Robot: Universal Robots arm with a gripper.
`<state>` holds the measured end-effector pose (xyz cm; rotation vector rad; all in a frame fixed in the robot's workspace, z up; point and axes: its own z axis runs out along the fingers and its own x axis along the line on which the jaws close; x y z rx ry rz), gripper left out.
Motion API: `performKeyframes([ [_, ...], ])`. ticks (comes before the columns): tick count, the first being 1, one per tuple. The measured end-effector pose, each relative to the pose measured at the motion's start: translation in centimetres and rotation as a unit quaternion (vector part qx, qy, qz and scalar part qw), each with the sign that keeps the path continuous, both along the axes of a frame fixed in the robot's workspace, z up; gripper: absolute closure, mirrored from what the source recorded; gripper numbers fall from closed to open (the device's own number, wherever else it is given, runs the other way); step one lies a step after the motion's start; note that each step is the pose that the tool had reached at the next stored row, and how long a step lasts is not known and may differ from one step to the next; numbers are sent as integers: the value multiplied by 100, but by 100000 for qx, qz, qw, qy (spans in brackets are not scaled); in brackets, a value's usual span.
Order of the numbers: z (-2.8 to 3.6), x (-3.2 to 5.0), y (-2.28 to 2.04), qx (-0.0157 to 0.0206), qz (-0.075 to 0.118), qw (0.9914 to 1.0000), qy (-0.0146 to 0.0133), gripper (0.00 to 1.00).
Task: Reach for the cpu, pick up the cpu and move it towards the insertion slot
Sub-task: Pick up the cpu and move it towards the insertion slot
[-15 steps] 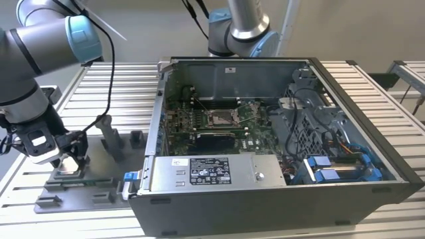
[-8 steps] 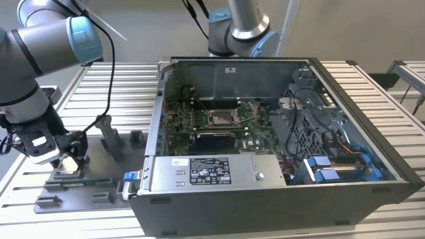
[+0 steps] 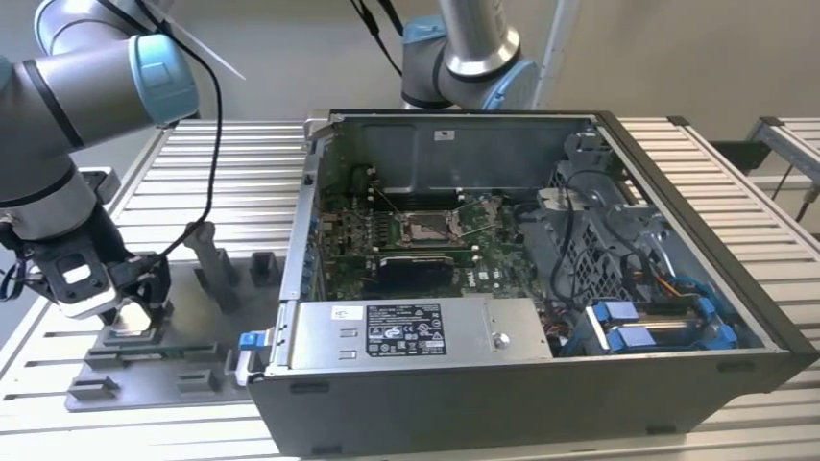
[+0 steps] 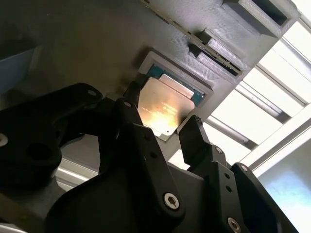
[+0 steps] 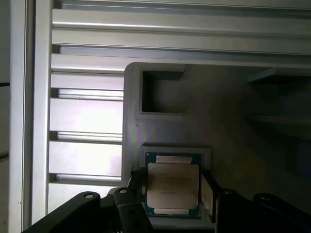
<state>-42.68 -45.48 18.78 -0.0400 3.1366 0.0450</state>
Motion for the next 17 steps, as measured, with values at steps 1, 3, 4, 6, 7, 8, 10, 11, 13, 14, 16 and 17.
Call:
performKeyframes([
  [1, -3, 1, 0, 6, 3, 100000, -39, 0],
  [3, -9, 1, 1, 11, 13, 100000, -129, 0],
  [4, -12, 1, 0, 13, 21, 100000, -172, 0],
  [6, -17, 0, 1, 14, 30, 99999, -379, 0],
  [7, -17, 1, 0, 62, 30, 99999, -517, 0],
  [8, -17, 1, -1, 160, 31, 99998, -565, 0],
  [10, -16, 1, -2, 396, 27, 99997, -672, 0],
  [11, -16, 1, -2, 438, 25, 99996, -717, 0],
  [13, -17, 2, -2, 446, 32, 99996, -718, 0],
  [14, -17, 2, -3, 444, 31, 99996, -716, 0],
  [16, -19, 1, -3, 444, 28, 99996, -715, 0],
  [17, -20, 1, -3, 445, 31, 99996, -717, 0],
])
